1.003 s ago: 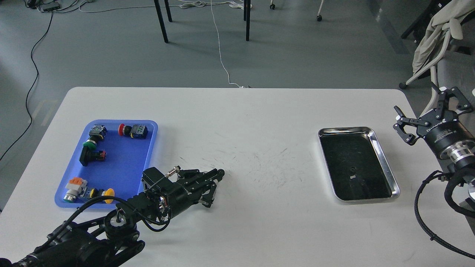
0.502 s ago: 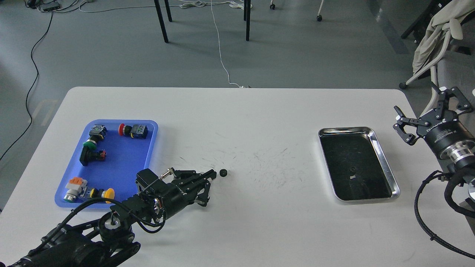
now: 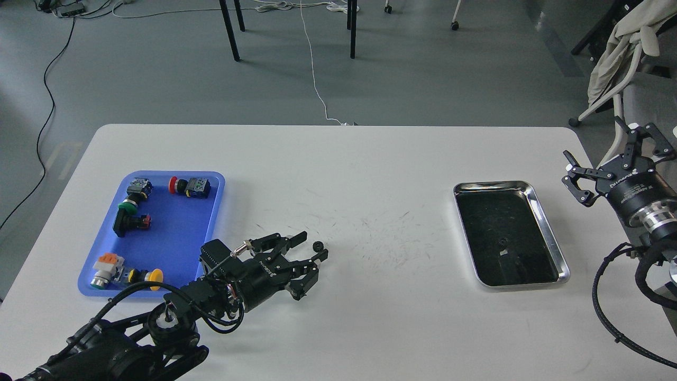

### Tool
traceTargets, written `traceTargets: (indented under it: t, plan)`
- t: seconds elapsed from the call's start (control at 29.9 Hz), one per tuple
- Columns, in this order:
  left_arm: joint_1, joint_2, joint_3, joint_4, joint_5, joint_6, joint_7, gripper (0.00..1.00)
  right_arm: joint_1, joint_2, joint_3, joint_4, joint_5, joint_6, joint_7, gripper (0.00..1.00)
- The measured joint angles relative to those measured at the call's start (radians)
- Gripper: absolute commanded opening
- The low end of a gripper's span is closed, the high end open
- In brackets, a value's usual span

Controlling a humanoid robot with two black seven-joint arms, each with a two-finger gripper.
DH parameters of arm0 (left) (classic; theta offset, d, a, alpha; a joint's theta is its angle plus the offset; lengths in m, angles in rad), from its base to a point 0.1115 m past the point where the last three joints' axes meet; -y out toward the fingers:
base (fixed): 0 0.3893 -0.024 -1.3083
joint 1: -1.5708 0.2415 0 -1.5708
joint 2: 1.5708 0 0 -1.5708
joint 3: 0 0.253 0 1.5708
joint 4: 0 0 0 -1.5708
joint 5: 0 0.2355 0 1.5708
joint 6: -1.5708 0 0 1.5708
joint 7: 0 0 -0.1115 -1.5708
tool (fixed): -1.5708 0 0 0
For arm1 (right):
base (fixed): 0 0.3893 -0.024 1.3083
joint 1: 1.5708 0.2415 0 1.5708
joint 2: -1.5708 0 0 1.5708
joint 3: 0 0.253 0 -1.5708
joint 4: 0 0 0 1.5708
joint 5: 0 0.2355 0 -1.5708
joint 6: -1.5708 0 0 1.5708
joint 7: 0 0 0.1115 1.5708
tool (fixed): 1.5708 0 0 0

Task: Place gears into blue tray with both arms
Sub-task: 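Close the left gripper on the black part on the table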

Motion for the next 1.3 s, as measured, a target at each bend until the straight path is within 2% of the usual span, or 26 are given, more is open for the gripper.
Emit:
traceTargets:
  t: [0.4,0.57,0.7,0.87,1.04,1.14,1.3]
  plan:
    - [-0.019,-0.03,0.004,0.081,0.0,-0.023,0.005,0.86,0.0,0.002,0.001,-0.008,0.0,0.002,0.0,0.95]
    - [-0.027,-0.049,0.005,0.098,0.0,-0.024,0.005,0.78,0.0,0.006,0.001,-0.011,0.0,0.002,0.0,0.95]
    - [-0.029,-0.065,0.005,0.113,0.0,-0.024,0.006,0.68,0.0,0.007,0.001,-0.015,0.0,0.002,0.0,0.95]
    - [-0.03,-0.074,0.005,0.123,0.0,-0.024,0.007,0.5,0.0,0.007,0.002,-0.016,0.001,0.002,0.0,0.95]
    - [-0.03,-0.081,0.005,0.141,0.0,-0.022,0.007,0.37,0.003,0.008,0.002,-0.016,0.0,0.002,0.0,0.95]
    - [-0.03,-0.082,0.005,0.15,0.0,-0.022,0.008,0.16,0.003,0.008,0.002,-0.016,0.0,0.002,0.0,0.95]
    - [-0.03,-0.083,0.006,0.159,0.0,-0.023,0.007,0.07,0.004,0.008,0.0,-0.016,0.0,0.002,0.0,0.95]
